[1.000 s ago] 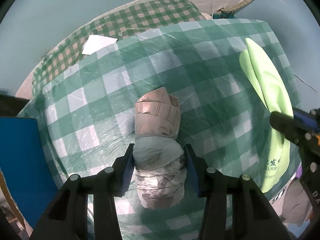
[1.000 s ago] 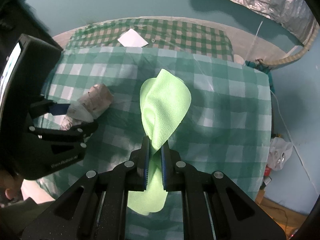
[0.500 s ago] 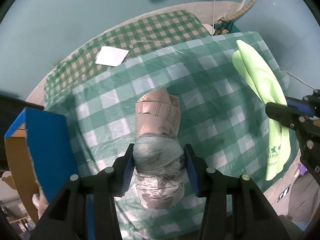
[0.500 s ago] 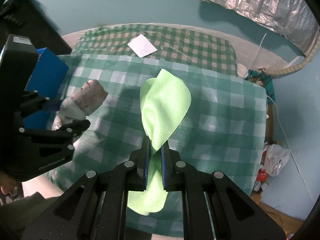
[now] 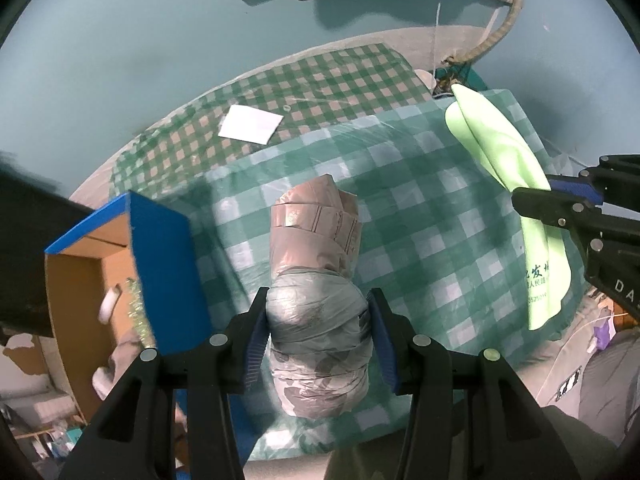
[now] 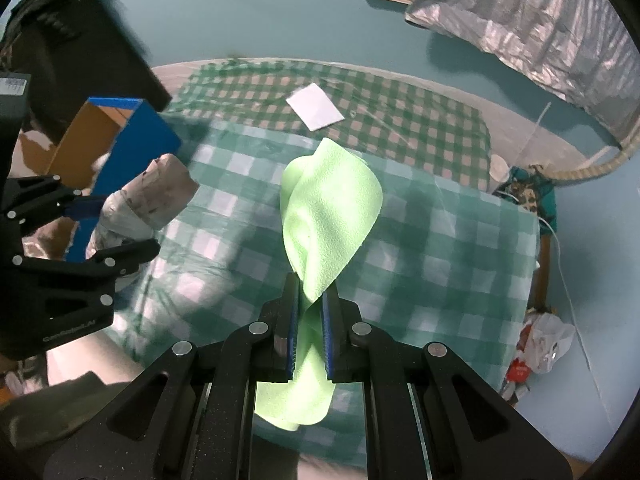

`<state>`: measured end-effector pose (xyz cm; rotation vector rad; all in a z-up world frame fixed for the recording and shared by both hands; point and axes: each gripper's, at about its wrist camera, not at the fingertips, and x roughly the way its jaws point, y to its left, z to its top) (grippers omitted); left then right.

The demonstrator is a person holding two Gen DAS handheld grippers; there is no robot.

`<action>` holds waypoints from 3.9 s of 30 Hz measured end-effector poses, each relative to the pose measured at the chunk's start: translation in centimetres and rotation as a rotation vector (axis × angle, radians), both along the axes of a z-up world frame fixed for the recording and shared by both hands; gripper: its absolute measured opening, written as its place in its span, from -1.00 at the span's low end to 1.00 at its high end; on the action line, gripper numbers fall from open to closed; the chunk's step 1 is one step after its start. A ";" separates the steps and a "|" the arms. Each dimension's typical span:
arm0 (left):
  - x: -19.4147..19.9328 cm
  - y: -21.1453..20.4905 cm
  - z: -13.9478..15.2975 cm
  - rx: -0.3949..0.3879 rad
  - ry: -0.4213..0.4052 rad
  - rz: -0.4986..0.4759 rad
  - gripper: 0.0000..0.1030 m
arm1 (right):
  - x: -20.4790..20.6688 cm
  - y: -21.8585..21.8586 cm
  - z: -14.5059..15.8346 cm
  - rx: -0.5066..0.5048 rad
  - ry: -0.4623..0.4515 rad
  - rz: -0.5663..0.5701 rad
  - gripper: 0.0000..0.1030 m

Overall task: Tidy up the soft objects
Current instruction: 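Carry the wrapped bundle with the left tool and the towel with the right tool over the box, then open the left tool to drop the wrapped bundle while the right tool drops the towel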

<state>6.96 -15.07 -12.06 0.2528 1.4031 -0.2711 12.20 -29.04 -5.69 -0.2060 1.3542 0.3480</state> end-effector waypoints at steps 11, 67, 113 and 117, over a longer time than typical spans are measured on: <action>-1.3 4.7 1.8 0.032 -0.032 0.035 -0.07 | 0.0 4.6 2.6 0.026 -0.021 0.086 -0.85; -3.6 27.1 2.0 0.116 -0.033 0.465 -0.07 | 0.9 30.9 1.4 0.089 0.024 0.494 -0.84; -2.6 30.3 0.2 0.101 0.035 0.502 0.41 | 3.2 33.1 -2.7 0.034 0.066 0.391 0.01; -3.0 30.1 1.5 0.094 0.009 0.504 0.50 | 2.8 32.5 -1.5 0.037 0.044 0.370 0.07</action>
